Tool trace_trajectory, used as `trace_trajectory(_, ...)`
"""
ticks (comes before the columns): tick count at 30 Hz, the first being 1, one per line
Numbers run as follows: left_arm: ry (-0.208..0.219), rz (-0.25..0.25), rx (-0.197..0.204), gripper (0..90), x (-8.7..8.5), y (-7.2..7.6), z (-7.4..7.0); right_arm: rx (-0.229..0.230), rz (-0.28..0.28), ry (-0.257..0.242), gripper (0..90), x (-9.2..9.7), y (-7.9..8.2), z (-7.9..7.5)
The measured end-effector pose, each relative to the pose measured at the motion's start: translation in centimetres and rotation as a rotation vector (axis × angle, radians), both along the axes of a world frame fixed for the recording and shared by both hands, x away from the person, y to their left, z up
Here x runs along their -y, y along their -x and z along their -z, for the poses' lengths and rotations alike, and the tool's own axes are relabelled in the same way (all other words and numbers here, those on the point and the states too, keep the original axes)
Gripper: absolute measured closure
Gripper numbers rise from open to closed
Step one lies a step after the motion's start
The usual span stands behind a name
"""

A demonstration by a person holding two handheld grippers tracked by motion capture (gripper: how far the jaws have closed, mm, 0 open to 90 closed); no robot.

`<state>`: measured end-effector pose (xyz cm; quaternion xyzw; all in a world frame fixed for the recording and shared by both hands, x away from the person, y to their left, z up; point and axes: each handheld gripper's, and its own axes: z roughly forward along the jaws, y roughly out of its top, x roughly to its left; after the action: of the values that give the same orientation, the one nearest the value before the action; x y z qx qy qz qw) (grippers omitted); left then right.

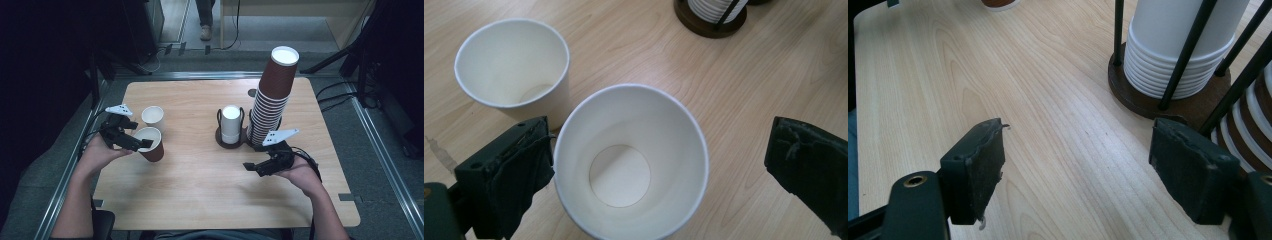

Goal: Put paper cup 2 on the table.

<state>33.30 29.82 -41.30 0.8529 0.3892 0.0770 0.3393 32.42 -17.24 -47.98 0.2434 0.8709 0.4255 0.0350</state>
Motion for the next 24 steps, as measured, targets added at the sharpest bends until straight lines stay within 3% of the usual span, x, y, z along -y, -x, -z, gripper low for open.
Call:
trace_trajectory(1,0.017,0.005,-0.006,0.0,0.2,0.0,-0.2,0.000,0.000,0.000,22.3,0.0,0.0,0.0)
trace_trajectory(9,0.027,0.040,-0.032,0.0,2.2,0.0,-0.5,-0.004,-0.003,0.000,22.4,-0.1,0.1,0.0)
trace_trajectory(19,0.035,0.092,-0.015,0.0,4.5,0.2,-0.4,-0.005,-0.009,0.003,22.4,-0.3,0.2,-0.1)
trace_trajectory(22,0.052,0.100,0.000,0.0,5.2,0.3,-0.2,-0.001,-0.012,0.004,22.4,-0.4,0.3,-0.1)
trace_trajectory(24,0.042,0.114,0.014,0.0,5.8,0.4,-0.1,0.000,-0.013,0.003,22.4,-0.4,0.3,-0.1)
